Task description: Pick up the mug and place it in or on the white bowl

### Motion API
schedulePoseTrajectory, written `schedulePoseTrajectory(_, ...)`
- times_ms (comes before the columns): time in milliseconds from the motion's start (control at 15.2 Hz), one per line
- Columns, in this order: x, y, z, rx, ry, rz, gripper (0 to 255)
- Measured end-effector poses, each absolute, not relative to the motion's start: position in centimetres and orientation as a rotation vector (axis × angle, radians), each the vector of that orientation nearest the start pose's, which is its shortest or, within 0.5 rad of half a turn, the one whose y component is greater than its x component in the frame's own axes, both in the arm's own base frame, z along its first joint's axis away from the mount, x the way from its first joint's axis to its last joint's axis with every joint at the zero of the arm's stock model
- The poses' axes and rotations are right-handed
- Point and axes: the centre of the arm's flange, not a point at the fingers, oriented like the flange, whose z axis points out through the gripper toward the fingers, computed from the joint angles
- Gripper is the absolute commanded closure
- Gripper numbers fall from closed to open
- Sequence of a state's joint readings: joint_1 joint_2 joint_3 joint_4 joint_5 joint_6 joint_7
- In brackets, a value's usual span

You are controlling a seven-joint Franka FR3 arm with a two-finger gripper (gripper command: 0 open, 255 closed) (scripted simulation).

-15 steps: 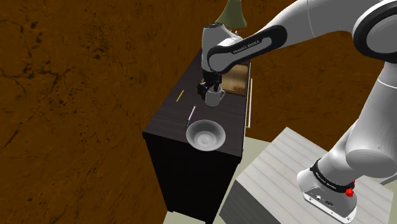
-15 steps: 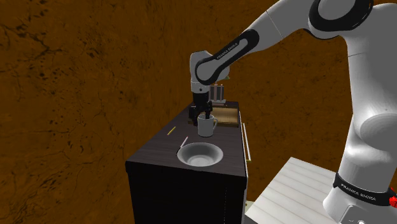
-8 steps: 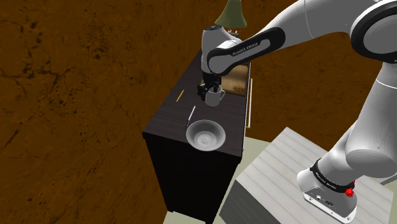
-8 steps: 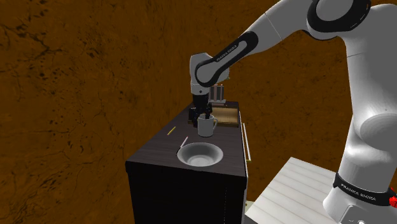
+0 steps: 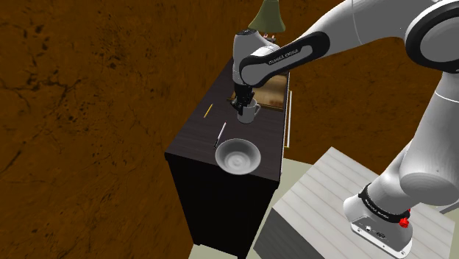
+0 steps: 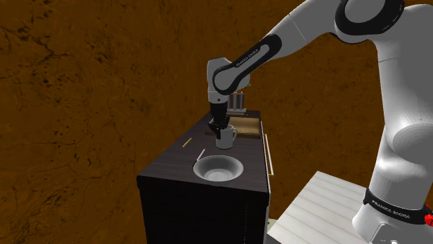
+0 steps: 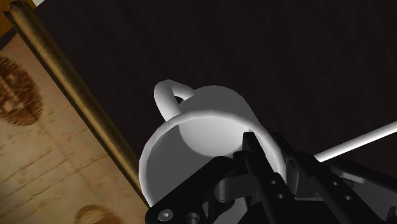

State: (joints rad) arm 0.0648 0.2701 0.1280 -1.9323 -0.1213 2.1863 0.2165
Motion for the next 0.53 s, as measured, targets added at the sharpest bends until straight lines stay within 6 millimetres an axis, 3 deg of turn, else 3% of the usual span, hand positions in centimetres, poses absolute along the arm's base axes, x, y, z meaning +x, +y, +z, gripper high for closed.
schedulePoseTrajectory(264,59.9,10.9,34.8,-3.207,-0.068,-0.001,255)
schedulePoseTrajectory(528,59.9,10.8,36.4,-3.207,-0.069,-0.001,255)
